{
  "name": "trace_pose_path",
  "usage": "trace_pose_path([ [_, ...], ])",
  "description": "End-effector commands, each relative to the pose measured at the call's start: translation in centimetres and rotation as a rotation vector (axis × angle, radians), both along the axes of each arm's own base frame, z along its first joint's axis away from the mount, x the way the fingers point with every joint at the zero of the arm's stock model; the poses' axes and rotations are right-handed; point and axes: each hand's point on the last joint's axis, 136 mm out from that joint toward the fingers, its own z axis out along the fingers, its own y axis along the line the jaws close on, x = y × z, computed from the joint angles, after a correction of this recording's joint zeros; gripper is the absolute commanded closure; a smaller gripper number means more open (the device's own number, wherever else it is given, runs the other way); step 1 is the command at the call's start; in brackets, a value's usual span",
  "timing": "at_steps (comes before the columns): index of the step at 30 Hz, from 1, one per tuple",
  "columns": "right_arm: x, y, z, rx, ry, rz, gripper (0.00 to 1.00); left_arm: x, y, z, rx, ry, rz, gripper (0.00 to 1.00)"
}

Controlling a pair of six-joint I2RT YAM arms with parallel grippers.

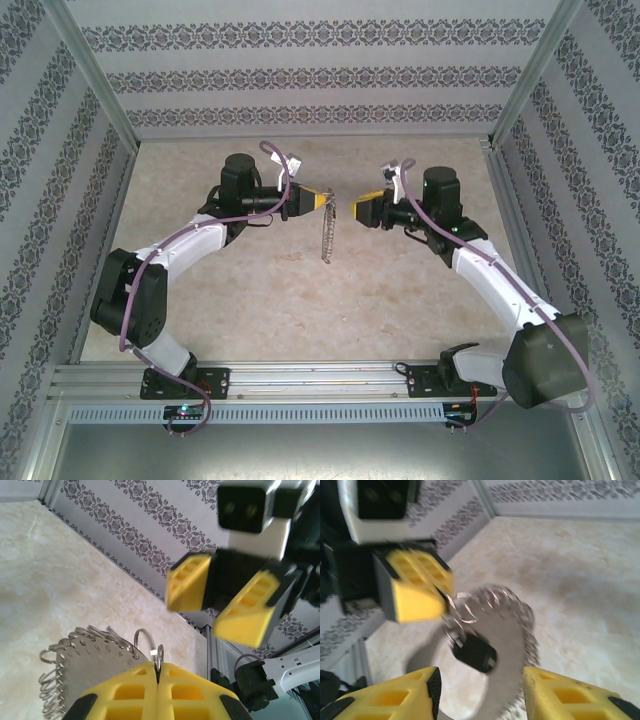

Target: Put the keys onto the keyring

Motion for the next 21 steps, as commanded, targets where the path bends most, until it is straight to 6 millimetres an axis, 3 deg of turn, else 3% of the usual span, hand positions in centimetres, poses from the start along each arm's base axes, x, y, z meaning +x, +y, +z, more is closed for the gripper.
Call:
trace_pose_path([
  [1, 0.7, -0.8, -1.0, -0.008, -0.047, -0.116, 0.5, -0.5, 0.0, 2.6, -0.038, -0.081, 0.008, 1.0],
  [8, 0.0, 0.2, -2.4, 0.052, -0.068, -0.117, 0.47, 0.1, 0.1, 2.4, -0.033, -0.051, 0.039, 1.0],
  [21, 1.3, 4.0, -1.7, 0.052, -0.108, -0.073, 0.47, 0.8, 0.0, 2.2, -0.049, 0.003, 0.069, 1.0],
])
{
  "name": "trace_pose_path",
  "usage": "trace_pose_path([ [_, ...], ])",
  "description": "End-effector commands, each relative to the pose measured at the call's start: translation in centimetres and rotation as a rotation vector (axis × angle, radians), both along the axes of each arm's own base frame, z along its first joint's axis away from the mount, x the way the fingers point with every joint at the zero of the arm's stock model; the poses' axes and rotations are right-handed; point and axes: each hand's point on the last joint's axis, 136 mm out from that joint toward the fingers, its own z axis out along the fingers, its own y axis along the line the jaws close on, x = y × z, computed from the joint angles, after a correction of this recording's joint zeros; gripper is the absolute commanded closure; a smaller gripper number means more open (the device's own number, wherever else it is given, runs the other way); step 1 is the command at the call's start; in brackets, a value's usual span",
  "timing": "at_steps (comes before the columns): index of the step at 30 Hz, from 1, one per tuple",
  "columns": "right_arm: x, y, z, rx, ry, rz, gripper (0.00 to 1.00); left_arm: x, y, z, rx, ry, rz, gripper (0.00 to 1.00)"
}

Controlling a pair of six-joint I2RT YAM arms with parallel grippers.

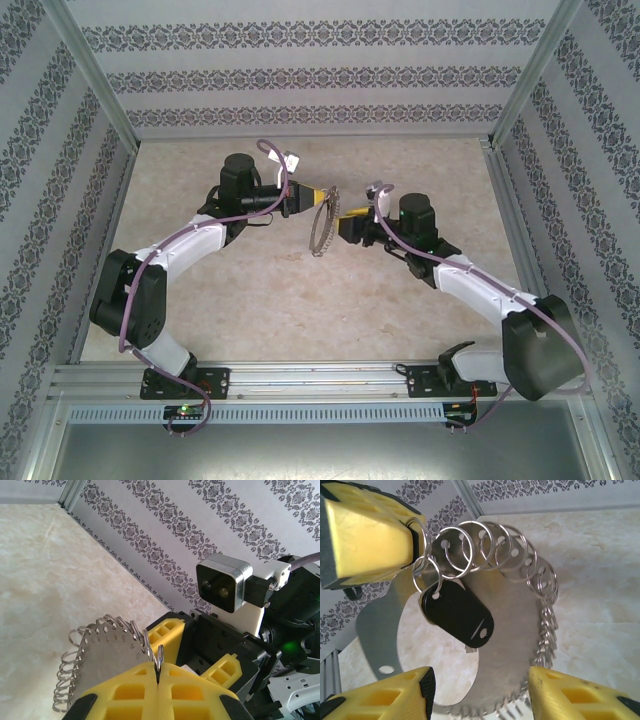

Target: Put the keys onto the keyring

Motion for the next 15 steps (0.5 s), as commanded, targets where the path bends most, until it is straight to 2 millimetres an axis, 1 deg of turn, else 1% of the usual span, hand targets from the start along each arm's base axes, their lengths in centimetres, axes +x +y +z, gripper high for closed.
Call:
trace_pose_path([
  [1, 1.2, 0.9, 2.7, 0.035, -0.082, -0.005, 0.47, -0.1, -0.3, 2.2, -0.045, -0.052, 0.002, 1.0],
  [6, 1.6, 1.7, 3.1, 0.042, -0.09, 0.013, 0.47, -0.2, -0.2, 2.1, -0.046, -0.047, 0.009, 1.0],
  [11, 2.0, 2.4, 3.0, 0.042, -0.087, 0.026, 0.48, -0.2, -0.1, 2.2, -0.048, -0.045, 0.009, 1.0],
  [13, 2.3, 2.7, 2.8, 0.043, -0.08, 0.03, 0.49, -0.2, -0.2, 2.3, -0.052, -0.044, 0.008, 1.0],
  [15, 2.5, 3.1, 2.6, 0.045, -0.074, 0.041, 0.53, -0.2, -0.2, 2.3, -0.055, -0.045, 0.006, 1.0],
])
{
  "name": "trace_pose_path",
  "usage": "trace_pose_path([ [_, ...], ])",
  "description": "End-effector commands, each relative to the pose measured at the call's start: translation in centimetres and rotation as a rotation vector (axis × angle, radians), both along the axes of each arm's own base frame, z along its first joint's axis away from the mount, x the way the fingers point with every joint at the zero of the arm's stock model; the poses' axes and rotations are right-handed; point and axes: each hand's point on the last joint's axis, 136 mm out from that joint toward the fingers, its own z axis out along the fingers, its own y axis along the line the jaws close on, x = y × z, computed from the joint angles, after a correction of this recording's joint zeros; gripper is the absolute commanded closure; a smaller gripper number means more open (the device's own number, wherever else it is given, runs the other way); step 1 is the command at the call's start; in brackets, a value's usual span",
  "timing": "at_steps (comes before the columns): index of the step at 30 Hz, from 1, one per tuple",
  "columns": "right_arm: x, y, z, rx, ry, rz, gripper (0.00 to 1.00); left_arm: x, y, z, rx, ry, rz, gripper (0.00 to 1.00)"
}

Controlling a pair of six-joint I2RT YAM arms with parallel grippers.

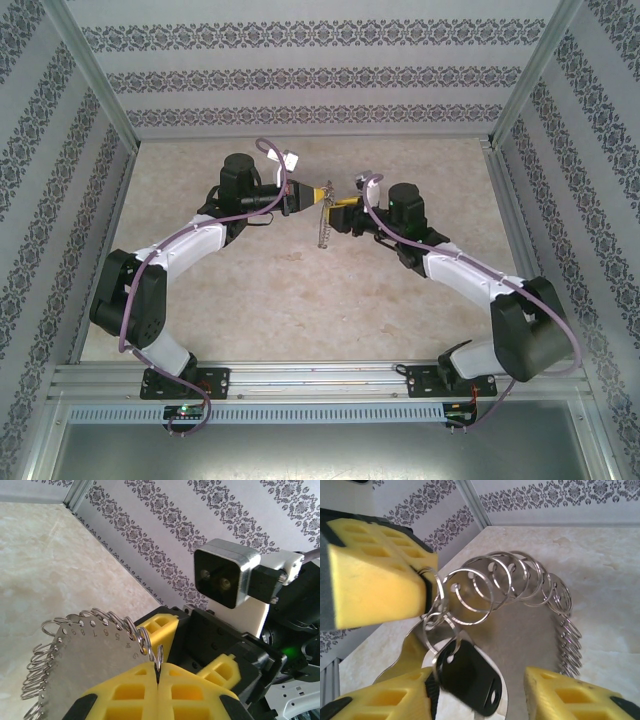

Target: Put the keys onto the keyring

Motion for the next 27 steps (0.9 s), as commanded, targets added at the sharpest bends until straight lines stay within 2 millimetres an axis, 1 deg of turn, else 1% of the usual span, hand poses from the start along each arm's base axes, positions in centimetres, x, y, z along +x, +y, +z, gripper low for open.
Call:
trace_pose_path([
  [1, 0.6, 1.0, 1.5, 0.029, -0.044, 0.027, 0.57, -0.5, -0.3, 2.2, -0.045, -0.07, -0.016, 1.0],
  [7, 0.1, 1.6, 1.0, 0.04, -0.03, 0.07, 0.84, -0.4, -0.2, 2.2, -0.046, -0.069, -0.005, 1.0],
  [10, -0.3, 1.7, 0.9, 0.042, -0.026, 0.087, 0.95, -0.3, -0.1, 2.1, -0.049, -0.071, 0.007, 1.0],
  [12, -0.6, 1.7, 0.8, 0.041, -0.022, 0.099, 1.0, -0.2, 0.0, 2.3, -0.054, -0.079, 0.017, 1.0],
  [18, -1.1, 1.9, 0.3, 0.036, -0.003, 0.126, 1.0, -0.2, 0.3, 2.5, -0.073, -0.094, 0.048, 1.0],
  [27, -1.6, 3.0, 0.1, 0.049, 0.035, 0.199, 1.0, -0.2, 0.5, 3.1, -0.116, -0.117, 0.062, 1.0],
])
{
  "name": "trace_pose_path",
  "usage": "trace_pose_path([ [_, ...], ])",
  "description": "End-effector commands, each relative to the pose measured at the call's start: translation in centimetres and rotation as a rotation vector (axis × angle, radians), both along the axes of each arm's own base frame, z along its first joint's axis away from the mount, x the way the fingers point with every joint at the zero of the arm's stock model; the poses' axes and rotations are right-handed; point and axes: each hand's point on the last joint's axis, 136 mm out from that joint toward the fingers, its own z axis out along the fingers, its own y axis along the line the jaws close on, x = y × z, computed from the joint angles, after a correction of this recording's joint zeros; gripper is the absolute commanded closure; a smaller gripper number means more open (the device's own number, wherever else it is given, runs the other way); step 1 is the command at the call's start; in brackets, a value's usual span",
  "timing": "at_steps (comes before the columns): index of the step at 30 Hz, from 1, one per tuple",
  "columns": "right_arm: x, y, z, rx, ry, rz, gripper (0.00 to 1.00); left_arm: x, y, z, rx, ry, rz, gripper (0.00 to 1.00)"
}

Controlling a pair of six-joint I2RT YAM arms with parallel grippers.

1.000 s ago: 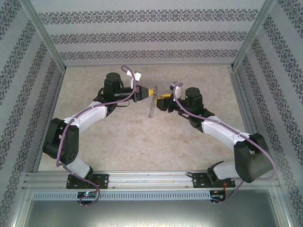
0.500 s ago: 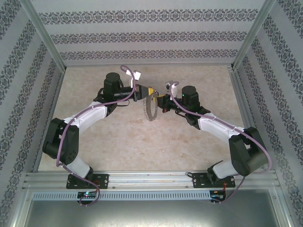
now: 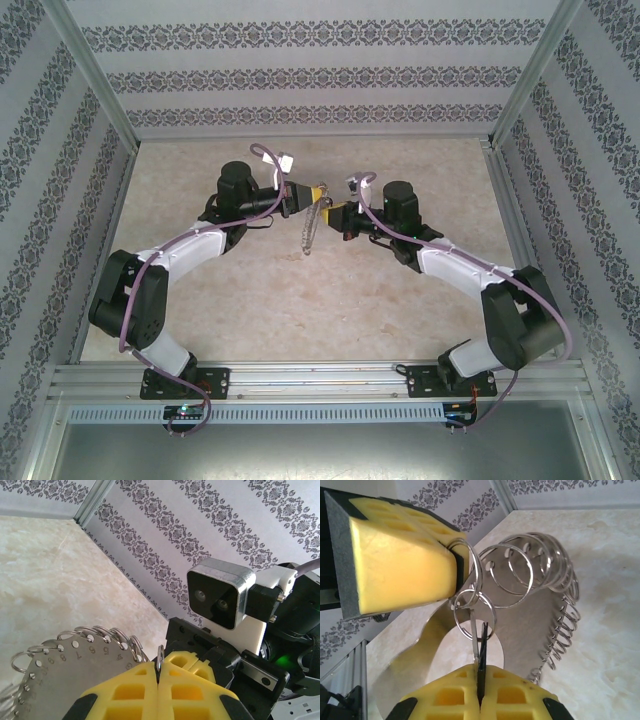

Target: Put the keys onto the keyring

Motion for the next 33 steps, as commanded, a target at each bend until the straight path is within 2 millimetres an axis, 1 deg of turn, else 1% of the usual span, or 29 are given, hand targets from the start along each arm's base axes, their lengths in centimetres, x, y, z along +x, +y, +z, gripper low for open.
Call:
trace_pose_path([
  [1, -0.5, 1.3, 0.8, 0.025, 0.0, 0.078, 1.0, -0.7, -0.1, 3.5, -0.069, -0.109, -0.004, 1.0],
  [7, -0.9, 2.4, 0.9, 0.035, 0.022, 0.133, 1.0, -0.8, -0.2, 3.4, -0.076, -0.107, -0.006, 1.0],
  [10, -1.0, 2.5, 1.0, 0.035, 0.021, 0.144, 1.0, -0.9, -0.2, 3.4, -0.076, -0.11, -0.007, 1.0],
  [16, -0.8, 2.1, 0.9, 0.04, 0.031, 0.142, 1.0, -0.9, -0.3, 3.4, -0.079, -0.114, -0.001, 1.0],
  [21, -0.9, 2.3, 1.0, 0.052, 0.039, 0.163, 1.0, -1.1, -0.5, 3.4, -0.082, -0.114, -0.006, 1.0],
  [24, -0.5, 1.7, 0.9, 0.064, 0.046, 0.149, 1.0, -1.2, -0.5, 3.5, -0.085, -0.119, -0.002, 1.0],
  [27, 0.0, 1.3, 1.3, 0.107, 0.054, 0.143, 1.0, -1.3, -0.5, 3.6, -0.088, -0.122, 0.0, 1.0],
  [30, -0.2, 2.0, 1.4, 0.126, 0.064, 0.175, 1.0, -1.4, -0.6, 3.7, -0.091, -0.124, -0.001, 1.0],
  [33, -0.9, 3.1, 1.6, 0.127, 0.067, 0.221, 1.0, -1.4, -0.7, 3.7, -0.093, -0.125, 0.002, 1.0],
])
